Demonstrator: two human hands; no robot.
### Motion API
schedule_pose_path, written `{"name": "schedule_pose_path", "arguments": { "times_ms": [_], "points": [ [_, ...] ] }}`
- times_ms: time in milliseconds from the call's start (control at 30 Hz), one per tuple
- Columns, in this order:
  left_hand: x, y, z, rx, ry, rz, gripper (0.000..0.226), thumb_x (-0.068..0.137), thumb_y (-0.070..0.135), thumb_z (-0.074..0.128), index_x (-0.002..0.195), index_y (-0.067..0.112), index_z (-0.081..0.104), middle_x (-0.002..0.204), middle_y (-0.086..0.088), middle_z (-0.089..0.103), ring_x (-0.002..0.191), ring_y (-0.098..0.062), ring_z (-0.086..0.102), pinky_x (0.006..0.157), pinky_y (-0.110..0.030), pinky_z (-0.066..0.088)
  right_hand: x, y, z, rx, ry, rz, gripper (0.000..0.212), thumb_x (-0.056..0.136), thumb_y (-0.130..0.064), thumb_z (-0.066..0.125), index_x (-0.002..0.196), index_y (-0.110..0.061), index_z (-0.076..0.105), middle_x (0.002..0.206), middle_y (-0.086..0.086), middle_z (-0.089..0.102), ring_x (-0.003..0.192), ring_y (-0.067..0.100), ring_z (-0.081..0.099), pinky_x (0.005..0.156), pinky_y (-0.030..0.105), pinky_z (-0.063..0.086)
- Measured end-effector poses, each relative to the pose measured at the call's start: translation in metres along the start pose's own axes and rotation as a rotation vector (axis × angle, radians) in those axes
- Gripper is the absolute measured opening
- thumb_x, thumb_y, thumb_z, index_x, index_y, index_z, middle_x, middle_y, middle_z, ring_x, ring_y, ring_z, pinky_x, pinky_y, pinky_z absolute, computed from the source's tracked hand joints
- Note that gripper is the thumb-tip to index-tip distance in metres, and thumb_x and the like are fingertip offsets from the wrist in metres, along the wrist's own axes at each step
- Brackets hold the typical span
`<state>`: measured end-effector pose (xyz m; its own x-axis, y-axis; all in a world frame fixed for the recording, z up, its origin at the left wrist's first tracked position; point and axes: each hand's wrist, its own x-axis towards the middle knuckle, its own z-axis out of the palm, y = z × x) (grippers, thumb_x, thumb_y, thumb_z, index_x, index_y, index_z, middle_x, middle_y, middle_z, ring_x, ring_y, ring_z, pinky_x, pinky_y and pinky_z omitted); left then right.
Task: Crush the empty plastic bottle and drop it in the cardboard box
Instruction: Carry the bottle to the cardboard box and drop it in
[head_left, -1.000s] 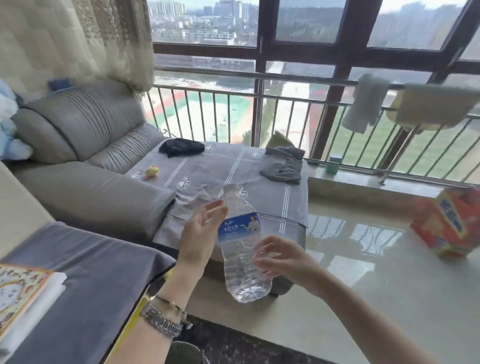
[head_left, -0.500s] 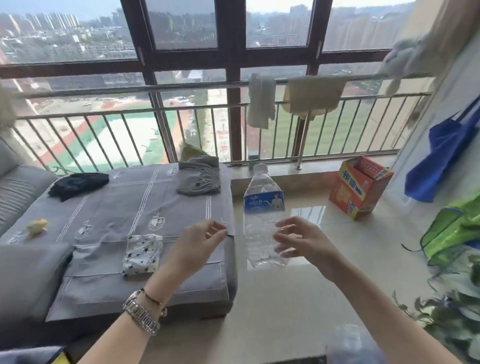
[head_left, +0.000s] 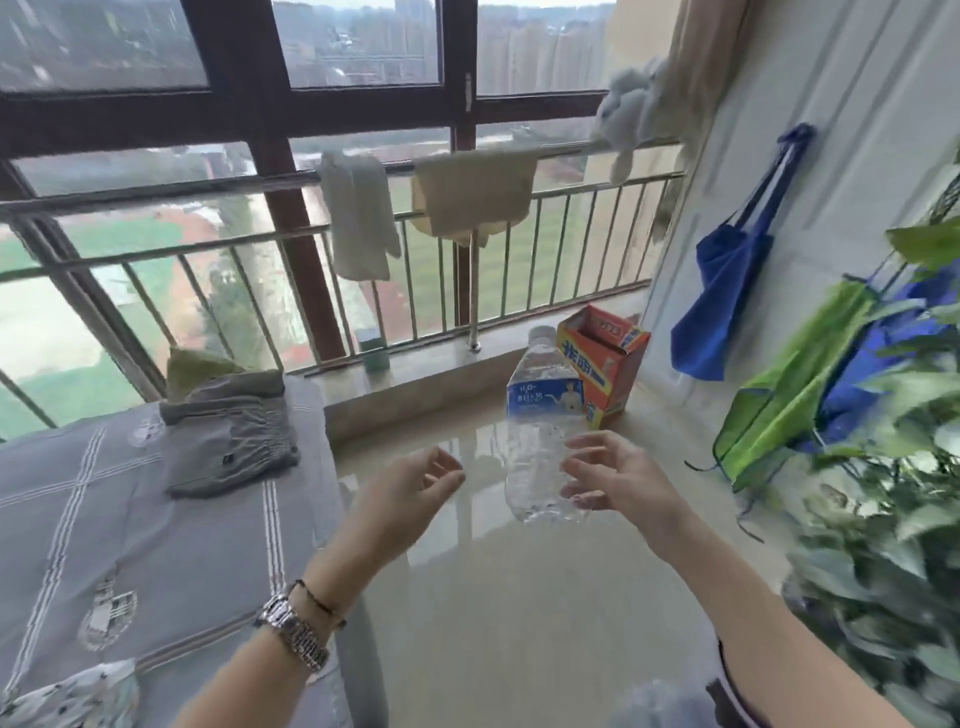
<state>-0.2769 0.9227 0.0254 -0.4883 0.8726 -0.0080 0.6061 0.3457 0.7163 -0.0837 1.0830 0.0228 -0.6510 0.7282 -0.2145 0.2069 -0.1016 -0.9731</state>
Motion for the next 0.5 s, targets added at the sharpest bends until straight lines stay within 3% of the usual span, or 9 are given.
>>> {"name": "schedule_pose_path", "arguments": {
  "times_ms": [100, 333, 500],
  "points": [
    [0.06, 0.005, -0.015, 0.14, -0.007, 0.073, 0.018, 0.09, 0.035, 0.058, 0.097, 0.022, 0.068, 0.092, 0.009, 0.07, 0.079, -0.006, 0.065, 0.072, -0.03, 0.055, 0.042, -0.015, -0.007, 0.034, 0.079, -0.005, 0.019, 0.086, -0.01, 0.069, 0.103, -0.013, 0.061, 0.092, 0.008, 0.065, 0.06, 0.014, 0.07, 0.052, 0.02, 0.056],
    [0.171, 0.012, -0.004, 0.353, -0.129, 0.187, 0.021, 0.091, 0.041, 0.053, 0.1, 0.026, 0.065, 0.106, 0.01, 0.069, 0.096, -0.013, 0.064, 0.078, -0.032, 0.053, 0.109, -0.024, -0.042, 0.062, 0.223, -0.002, 0.018, 0.085, -0.013, 0.07, 0.101, -0.015, 0.062, 0.091, 0.005, 0.064, 0.058, 0.012, 0.069, 0.055, 0.022, 0.057],
    [0.255, 0.023, 0.025, 0.425, -0.166, 0.274, 0.02, 0.091, 0.041, 0.052, 0.102, 0.029, 0.063, 0.109, 0.011, 0.066, 0.098, -0.014, 0.062, 0.07, -0.028, 0.044, 0.169, -0.024, -0.081, 0.07, 0.303, -0.002, 0.022, 0.084, -0.014, 0.071, 0.104, -0.012, 0.061, 0.09, 0.003, 0.066, 0.057, 0.011, 0.07, 0.053, 0.021, 0.056]
  ]
}}
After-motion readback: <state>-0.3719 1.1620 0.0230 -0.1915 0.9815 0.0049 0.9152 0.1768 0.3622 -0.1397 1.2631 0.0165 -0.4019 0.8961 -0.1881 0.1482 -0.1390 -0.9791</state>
